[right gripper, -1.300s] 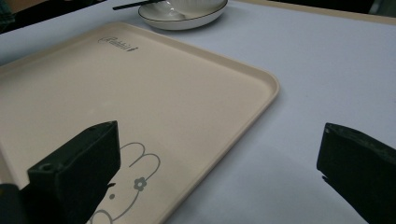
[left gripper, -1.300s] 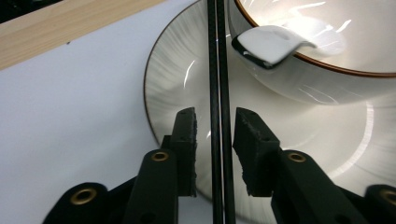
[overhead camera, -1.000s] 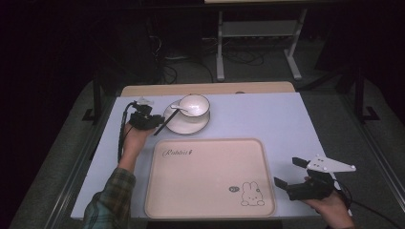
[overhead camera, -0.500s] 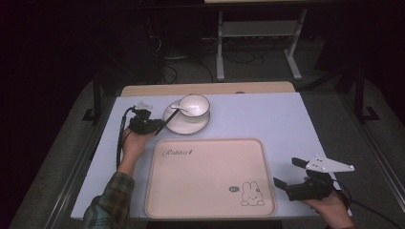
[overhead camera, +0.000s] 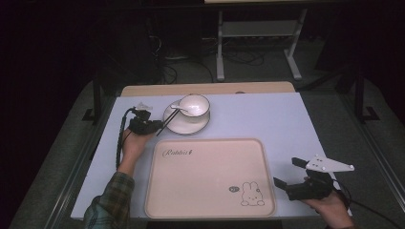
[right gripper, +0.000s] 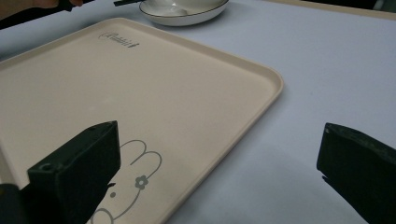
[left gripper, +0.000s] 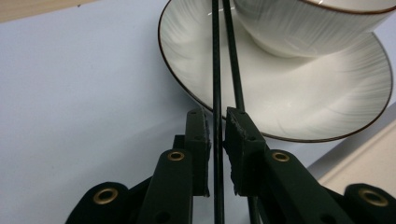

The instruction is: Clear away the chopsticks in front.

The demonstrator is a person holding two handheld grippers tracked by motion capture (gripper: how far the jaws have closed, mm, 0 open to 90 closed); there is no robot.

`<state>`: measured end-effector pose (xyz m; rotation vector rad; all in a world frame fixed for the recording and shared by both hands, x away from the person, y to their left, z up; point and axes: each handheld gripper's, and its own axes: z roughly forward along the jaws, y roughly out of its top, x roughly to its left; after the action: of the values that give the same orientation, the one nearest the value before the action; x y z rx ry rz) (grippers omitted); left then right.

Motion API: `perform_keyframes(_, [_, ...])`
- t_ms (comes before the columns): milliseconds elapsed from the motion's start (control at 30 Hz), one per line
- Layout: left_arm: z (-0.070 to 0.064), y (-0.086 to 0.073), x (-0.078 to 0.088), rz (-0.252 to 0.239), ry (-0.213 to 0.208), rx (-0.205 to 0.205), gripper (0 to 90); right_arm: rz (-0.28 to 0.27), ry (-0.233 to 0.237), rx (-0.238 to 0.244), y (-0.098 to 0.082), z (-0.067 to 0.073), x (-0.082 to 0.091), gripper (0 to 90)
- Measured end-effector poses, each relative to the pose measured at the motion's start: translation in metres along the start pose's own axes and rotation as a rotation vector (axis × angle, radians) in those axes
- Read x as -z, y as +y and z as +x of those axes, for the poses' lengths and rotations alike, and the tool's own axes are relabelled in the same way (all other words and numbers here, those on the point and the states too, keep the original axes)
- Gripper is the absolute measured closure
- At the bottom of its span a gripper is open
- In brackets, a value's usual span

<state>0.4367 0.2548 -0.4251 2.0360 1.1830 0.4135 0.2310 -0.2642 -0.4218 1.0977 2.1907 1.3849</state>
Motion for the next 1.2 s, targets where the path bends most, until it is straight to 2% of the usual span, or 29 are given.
perform_keyframes(300, [0.004,-0.006,-0.005,0.023,-0.004,0.015,82.3,0.002,0.001,0.000,0.000,0.000,0.000,0.0])
perform_keyframes(667, [0.005,-0.006,-0.003,0.016,0.005,0.017,85.1,0.003,0.002,0.001,0.000,0.000,0.000,0.0])
perform_keyframes(933, [0.007,-0.007,0.011,0.007,0.006,0.013,85.3,0.001,0.001,0.003,0.000,0.000,0.001,0.0])
perform_keyframes(1200, [0.009,-0.015,0.033,0.008,0.008,-0.002,85.4,-0.002,0.001,0.000,0.000,-0.001,0.001,0.0])
